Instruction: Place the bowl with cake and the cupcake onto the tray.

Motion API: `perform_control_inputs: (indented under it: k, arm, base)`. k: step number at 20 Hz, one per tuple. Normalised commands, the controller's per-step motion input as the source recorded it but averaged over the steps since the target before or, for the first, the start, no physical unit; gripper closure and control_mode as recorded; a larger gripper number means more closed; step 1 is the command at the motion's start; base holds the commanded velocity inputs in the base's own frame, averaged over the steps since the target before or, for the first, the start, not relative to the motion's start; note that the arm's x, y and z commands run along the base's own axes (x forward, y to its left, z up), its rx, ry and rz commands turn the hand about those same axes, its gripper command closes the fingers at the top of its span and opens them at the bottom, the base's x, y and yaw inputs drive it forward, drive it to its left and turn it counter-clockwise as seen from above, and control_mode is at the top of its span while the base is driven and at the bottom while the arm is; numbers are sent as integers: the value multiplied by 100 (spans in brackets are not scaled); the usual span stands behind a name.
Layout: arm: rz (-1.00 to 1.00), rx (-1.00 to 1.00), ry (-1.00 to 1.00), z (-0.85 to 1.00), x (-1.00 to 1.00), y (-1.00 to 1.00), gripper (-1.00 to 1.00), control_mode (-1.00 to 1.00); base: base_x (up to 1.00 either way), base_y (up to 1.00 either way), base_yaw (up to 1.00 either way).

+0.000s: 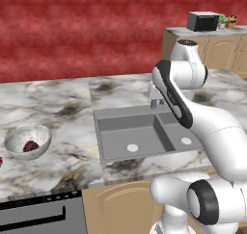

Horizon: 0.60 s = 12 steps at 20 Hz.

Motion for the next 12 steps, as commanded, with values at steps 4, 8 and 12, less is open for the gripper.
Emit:
perform_control_inputs:
  k: [4,8,12]
  arm:
    - [1,0,-5,-9,-50,-2,-100,-100]
    - [5,0,-3,-13,-89,-1,-100,-100]
    - [3,0,-2,-6,-52,0,-100,-100]
  base:
    - [0,0,0]
    - [0,0,0]
    - [0,0,0]
